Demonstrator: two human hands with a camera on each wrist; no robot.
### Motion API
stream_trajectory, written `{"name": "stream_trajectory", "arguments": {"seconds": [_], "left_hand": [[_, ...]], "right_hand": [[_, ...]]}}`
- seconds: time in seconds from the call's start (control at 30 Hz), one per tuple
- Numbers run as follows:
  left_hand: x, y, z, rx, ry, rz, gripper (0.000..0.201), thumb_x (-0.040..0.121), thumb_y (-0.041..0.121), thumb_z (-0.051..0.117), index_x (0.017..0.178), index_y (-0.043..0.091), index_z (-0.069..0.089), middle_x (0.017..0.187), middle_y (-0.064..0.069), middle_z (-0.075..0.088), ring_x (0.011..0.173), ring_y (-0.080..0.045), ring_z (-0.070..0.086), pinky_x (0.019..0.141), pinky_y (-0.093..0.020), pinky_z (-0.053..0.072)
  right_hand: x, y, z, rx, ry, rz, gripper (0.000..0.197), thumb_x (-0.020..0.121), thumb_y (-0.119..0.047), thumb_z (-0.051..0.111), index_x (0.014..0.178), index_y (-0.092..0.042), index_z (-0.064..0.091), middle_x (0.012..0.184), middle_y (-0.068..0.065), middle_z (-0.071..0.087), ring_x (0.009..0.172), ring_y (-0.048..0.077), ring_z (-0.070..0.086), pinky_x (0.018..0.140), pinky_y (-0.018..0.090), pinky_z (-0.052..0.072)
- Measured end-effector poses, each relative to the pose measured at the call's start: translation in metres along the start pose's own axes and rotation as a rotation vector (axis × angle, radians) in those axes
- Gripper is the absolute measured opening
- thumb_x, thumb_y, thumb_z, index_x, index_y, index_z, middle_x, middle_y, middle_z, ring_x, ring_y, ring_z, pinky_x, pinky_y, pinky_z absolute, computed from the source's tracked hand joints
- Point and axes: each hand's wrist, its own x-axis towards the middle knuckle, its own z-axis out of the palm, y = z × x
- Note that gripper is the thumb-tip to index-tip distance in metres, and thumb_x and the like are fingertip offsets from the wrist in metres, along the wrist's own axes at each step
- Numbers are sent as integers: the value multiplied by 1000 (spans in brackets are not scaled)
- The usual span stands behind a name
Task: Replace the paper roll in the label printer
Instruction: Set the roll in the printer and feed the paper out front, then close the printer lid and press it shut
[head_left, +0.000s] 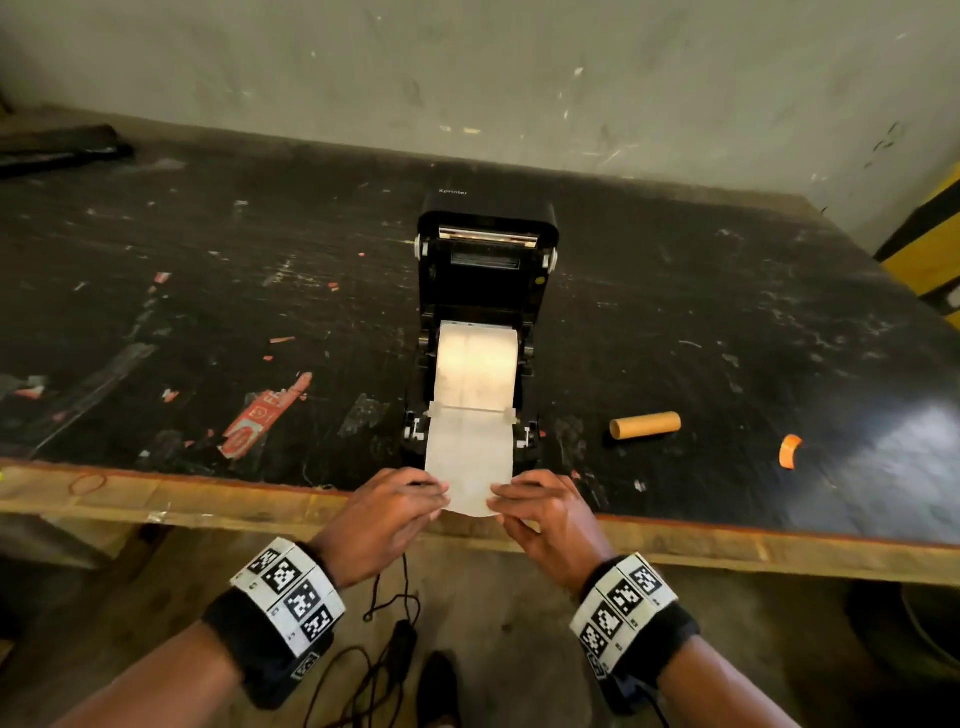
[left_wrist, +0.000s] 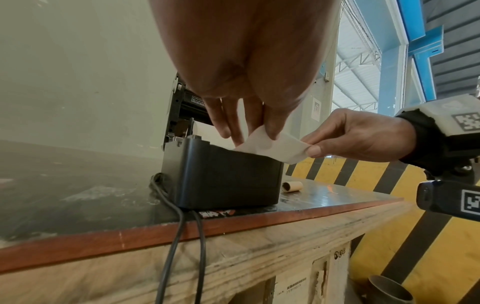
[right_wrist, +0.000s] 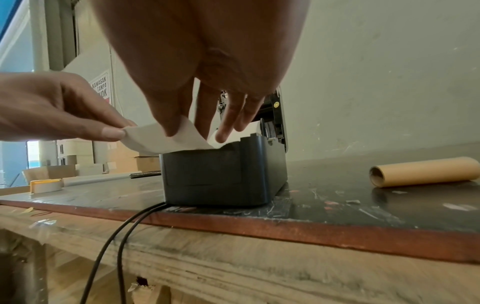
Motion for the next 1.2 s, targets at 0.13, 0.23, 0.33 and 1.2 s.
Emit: {"name": "stream_trajectory", "arguments": {"seconds": [0.13, 0.23, 0.33, 1.2], "left_hand": [[-6, 6, 0, -20, -27, -26, 47, 88, 42, 29, 116, 21, 62, 123, 5, 63, 116, 0, 37, 94, -18, 23], [-6, 9, -2, -20, -57, -32, 49, 88, 44, 28, 117, 22, 61, 124, 6, 62, 116, 1, 36, 95, -18, 25], [-3, 12, -10, -22, -104, -42, 60, 87, 61, 25, 117, 23, 61, 122, 8, 63, 118, -1, 39, 97, -19, 27], [217, -107, -156, 57, 184, -284, 109, 61, 88, -7, 137, 24, 39, 151, -4, 32, 141, -18, 18, 115, -43, 21]], "right_hand": [[-8, -5, 1, 4, -20, 1, 31, 84, -34, 46, 101, -26, 71, 111, -8, 70, 106, 13, 55, 87, 33, 42], [-9, -4, 1, 8, -34, 11, 33, 83, -37, 46, 101, -26, 71, 112, -8, 69, 108, 12, 54, 88, 34, 42], [-5, -3, -3, 1, -81, 4, 36, 83, -47, 48, 100, -26, 71, 112, -8, 69, 112, 13, 52, 92, 37, 43], [241, 50, -145, -327, 30, 247, 74, 81, -69, 20, 139, -25, 38, 155, 6, 20, 143, 22, 10, 114, 43, 10]]}}
